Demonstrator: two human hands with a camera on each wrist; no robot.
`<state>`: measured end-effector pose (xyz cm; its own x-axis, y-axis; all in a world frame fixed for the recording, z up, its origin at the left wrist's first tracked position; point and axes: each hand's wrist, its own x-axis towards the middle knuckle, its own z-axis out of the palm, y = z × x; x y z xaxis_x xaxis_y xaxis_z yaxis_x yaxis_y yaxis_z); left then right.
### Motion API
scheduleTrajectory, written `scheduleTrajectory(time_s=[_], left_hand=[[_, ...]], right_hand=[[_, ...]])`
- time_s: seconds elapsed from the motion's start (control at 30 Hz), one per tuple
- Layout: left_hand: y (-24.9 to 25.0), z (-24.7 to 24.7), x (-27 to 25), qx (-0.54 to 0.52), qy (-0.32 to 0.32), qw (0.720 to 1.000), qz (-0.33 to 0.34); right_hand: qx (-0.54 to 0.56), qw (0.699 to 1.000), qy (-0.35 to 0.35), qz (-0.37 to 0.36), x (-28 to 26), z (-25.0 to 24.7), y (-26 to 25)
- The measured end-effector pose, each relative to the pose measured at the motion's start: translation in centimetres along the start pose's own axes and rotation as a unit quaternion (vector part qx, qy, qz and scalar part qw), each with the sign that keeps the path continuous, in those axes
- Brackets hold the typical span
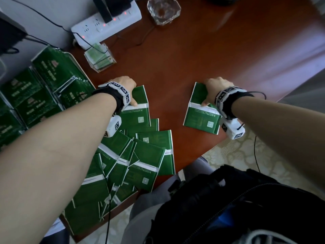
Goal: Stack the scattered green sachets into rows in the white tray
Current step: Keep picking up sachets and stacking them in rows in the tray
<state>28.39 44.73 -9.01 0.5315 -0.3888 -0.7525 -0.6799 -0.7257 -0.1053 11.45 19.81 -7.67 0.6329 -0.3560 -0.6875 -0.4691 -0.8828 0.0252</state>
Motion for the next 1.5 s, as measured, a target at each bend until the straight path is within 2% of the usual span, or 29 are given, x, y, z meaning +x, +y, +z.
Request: scheduleTrajectory(time_s=[0.07, 0.2, 0.37, 0.47, 0.57, 0.63, 0.73, 0.97, 1.07, 1.2, 1.3, 1.37, 1.43, 1.5], left_hand=[[1.1, -1.0, 0.1, -0.030, 0.011, 0.999, -0.014], [5.1, -2.9, -0.3, -0.074, 0.082, 0.993, -0.034], [11.6, -3.4, -1.7, -0.137, 0.160, 0.976, -0.056], [15.8, -0.7, -2.4, -0.200, 0.180, 0.961, -0.061], [20.2, 3.4, -3.6, -0.211, 0.133, 0.966, -0.066], [23.0, 5.9, -4.6, -0.194, 0.122, 0.970, -0.075], [28.0, 9.0, -6.7, -0.188, 0.143, 0.968, -0.082], [34.8, 11.9, -9.0, -0.152, 0.185, 0.964, -0.112], [36.1, 12.7, -9.7, -0.153, 0.217, 0.955, -0.131], [35.6, 12.6, -11.1, -0.174, 0.229, 0.951, -0.113], [34.0, 11.9, -13.0, -0.208, 0.228, 0.946, -0.096], [32.4, 10.6, -14.9, -0.238, 0.240, 0.933, -0.121], [30.7, 8.9, -17.6, -0.247, 0.234, 0.927, -0.155], [28.4, 6.9, -20.6, -0.239, 0.212, 0.930, -0.181]], right_hand=[[-0.019, 0.999, 0.027, -0.029, 0.0, -0.6, 0.1], [-0.080, 0.988, 0.100, -0.090, 0.4, -2.2, 1.3], [-0.139, 0.967, 0.107, -0.184, 0.8, -3.6, 4.0], [-0.151, 0.948, 0.080, -0.267, 1.5, -1.4, 6.5], [-0.181, 0.922, 0.059, -0.338, 2.1, 2.1, 9.9], [-0.203, 0.901, 0.083, -0.373, 2.5, 4.3, 11.9], [-0.219, 0.877, 0.123, -0.410, 1.9, 6.9, 14.3], [-0.202, 0.866, 0.164, -0.427, -0.9, 11.6, 17.1], [-0.195, 0.871, 0.183, -0.411, -1.9, 12.9, 17.4], [-0.162, 0.868, 0.213, -0.418, -3.0, 12.9, 17.5], [-0.196, 0.892, 0.112, -0.392, -5.4, 10.4, 16.5], [-0.211, 0.906, 0.049, -0.364, -7.1, 8.0, 15.3], [-0.235, 0.910, 0.021, -0.342, -9.0, 5.3, 13.6], [-0.261, 0.910, 0.026, -0.321, -10.7, 2.6, 11.3]])
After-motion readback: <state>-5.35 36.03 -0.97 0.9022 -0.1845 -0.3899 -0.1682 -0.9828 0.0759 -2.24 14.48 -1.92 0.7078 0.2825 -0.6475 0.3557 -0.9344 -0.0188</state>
